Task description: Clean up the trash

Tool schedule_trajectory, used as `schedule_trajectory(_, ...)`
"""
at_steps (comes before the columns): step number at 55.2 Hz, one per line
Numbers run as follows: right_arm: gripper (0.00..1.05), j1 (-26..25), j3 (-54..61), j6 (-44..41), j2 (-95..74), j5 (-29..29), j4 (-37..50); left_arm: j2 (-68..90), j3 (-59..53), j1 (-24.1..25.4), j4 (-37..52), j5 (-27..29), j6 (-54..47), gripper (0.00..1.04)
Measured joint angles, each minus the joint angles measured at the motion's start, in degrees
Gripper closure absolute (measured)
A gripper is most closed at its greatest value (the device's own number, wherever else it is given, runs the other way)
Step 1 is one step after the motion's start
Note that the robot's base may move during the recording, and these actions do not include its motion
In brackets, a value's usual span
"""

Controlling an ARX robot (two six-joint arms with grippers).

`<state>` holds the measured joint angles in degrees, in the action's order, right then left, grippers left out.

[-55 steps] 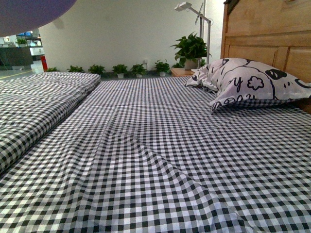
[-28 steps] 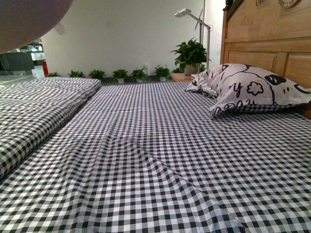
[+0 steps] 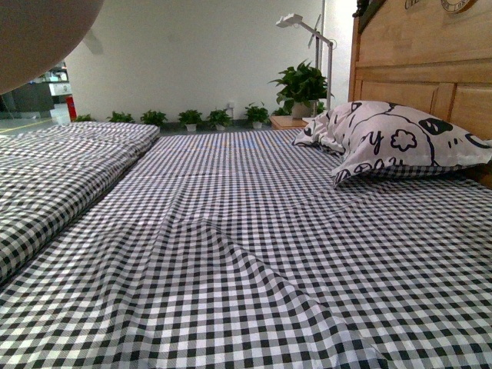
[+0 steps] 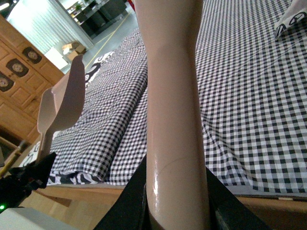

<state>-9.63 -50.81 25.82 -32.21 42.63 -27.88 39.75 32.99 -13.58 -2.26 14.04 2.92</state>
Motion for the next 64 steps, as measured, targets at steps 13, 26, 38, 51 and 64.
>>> schedule_trajectory(13, 0.85, 0.0, 0.0, -0.1, 0.1, 0.0, 0.0, 0.0, 0.0, 0.0, 0.0, 0.2, 0.0, 0.78)
schedule_trajectory(26, 0.85, 0.0, 0.0, -0.1, 0.1, 0.0, 0.0, 0.0, 0.0, 0.0, 0.0, 0.2, 0.1, 0.78)
schedule_trajectory(38, 0.85, 0.0, 0.0, -0.1, 0.1, 0.0, 0.0, 0.0, 0.0, 0.0, 0.0, 0.2, 0.2, 0.78)
schedule_trajectory(51, 0.85, 0.0, 0.0, -0.1, 0.1, 0.0, 0.0, 0.0, 0.0, 0.0, 0.0, 0.2, 0.2, 0.78)
schedule_trajectory(64, 0.85, 0.0, 0.0, -0.1, 0.1, 0.0, 0.0, 0.0, 0.0, 0.0, 0.0, 0.2, 0.2, 0.78)
